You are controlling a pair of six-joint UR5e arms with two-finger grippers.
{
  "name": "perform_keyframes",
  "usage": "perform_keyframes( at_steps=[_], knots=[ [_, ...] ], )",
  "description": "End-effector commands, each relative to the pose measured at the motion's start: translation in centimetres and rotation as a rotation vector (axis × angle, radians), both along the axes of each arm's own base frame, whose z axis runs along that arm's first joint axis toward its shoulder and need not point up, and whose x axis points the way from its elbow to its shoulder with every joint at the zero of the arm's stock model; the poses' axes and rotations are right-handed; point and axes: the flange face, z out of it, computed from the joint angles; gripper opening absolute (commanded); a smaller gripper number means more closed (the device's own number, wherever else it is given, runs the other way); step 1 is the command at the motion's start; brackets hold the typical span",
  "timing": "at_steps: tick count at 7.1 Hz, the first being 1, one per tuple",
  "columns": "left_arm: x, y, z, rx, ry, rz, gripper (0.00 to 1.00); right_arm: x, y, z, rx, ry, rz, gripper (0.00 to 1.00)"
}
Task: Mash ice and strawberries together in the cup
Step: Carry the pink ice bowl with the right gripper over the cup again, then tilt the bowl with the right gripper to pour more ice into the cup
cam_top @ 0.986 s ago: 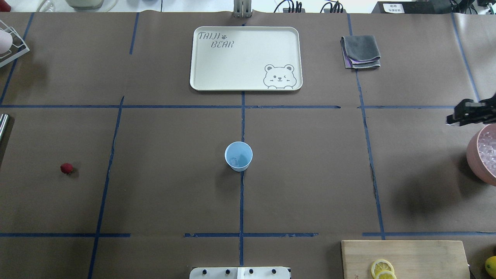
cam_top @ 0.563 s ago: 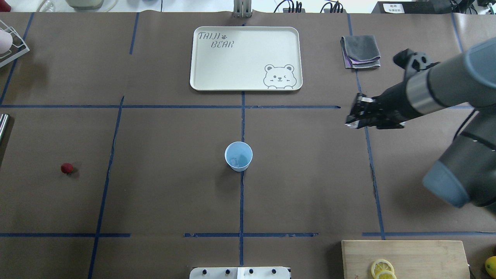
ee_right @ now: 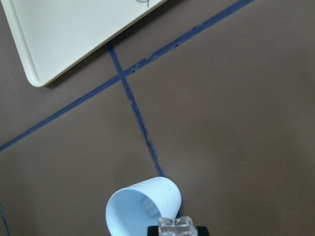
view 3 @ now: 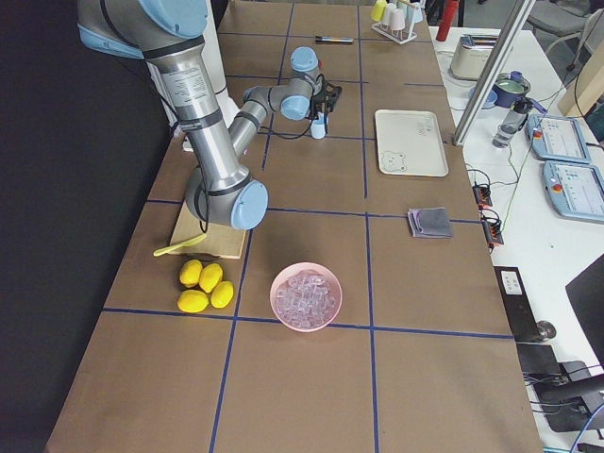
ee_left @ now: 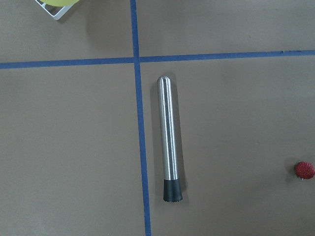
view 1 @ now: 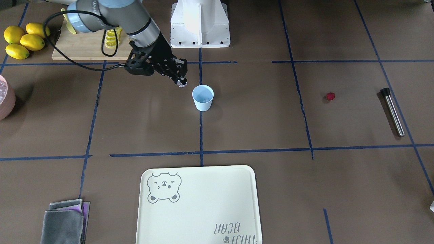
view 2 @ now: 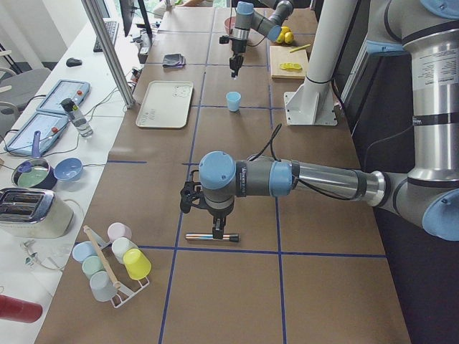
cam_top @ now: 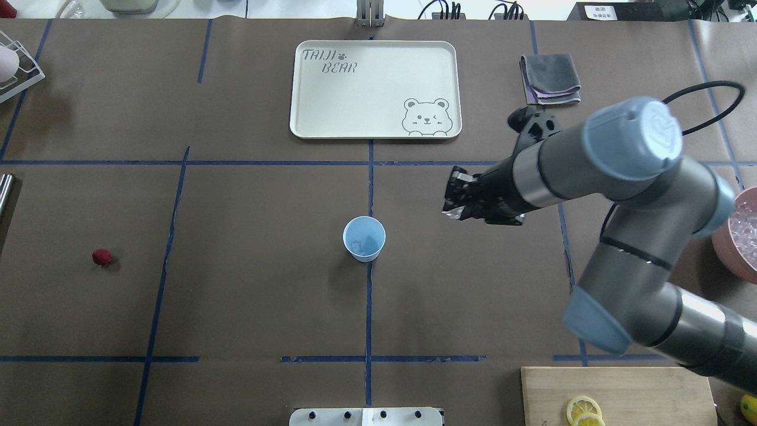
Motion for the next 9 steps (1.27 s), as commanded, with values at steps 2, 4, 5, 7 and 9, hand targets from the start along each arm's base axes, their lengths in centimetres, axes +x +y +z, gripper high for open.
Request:
perform_keyframes(
  at_steps=[2,4,5,7,9],
  knots=[
    [0.0,-0.1,-0.2,0.005,0.0,0.001,1.0,-5.2,0.4,-2.0,-0.001,0.014,0.025,0.02],
    [0.0,-0.1,-0.4,0.007,-0.002,0.0,1.0,-5.5,0.3,-1.6,-0.001,0.017,0.025,0.07],
    [0.0,-0.1,-0.4,0.007,0.0,0.0,1.0,-5.5,0.3,-1.7,0.001,0.016,0.023,0.49],
    [0.0,0.0,-0.2,0.005,-0.002,0.0,1.0,-5.5,0.3,-1.7,0.004,0.016,0.022,0.69],
    [0.0,-0.1,-0.3,0.005,-0.002,0.0,1.0,-3.7,0.1,-2.4,0.017,-0.004,0.03,0.71]
  ],
)
